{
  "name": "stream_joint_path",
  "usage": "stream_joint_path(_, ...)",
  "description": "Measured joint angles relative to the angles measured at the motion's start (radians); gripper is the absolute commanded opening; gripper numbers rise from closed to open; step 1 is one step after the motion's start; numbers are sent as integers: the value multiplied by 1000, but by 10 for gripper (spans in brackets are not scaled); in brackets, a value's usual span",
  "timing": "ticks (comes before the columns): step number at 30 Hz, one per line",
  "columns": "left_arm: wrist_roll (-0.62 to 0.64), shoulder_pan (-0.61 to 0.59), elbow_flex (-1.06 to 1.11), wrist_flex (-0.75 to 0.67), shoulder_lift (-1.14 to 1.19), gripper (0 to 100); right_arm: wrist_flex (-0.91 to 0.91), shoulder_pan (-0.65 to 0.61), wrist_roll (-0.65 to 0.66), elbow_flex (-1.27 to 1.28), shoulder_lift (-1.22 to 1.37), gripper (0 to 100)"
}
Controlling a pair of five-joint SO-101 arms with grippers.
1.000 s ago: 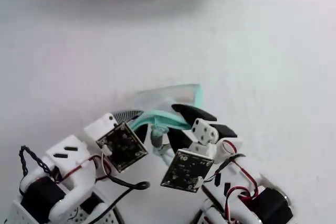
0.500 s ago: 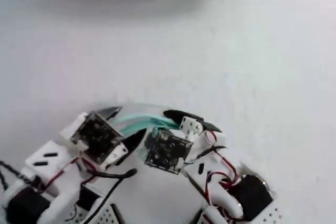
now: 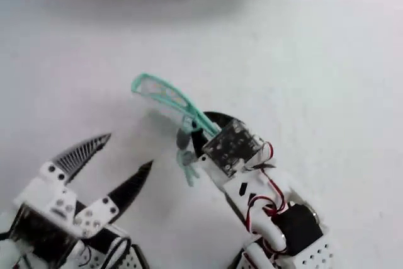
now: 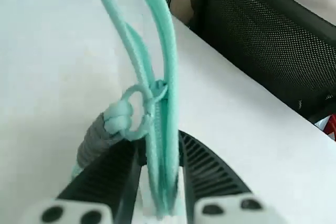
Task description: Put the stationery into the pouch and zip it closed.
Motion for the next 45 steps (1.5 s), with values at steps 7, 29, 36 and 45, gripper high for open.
stream_joint_path(7, 0, 153, 204, -51, -14, 248, -28, 0, -64, 6, 0, 21)
stream_joint_path(29, 89, 167, 868, -575, -305, 248, -46, -2, -66, 51, -18, 22)
stream_joint_path(36, 34, 94, 868, -620, -311, 249, -23, -2, -68, 51, -20, 22)
stream_joint_path(45, 25, 63, 957, -779, -308, 190, -14, -3, -69, 49, -20, 22)
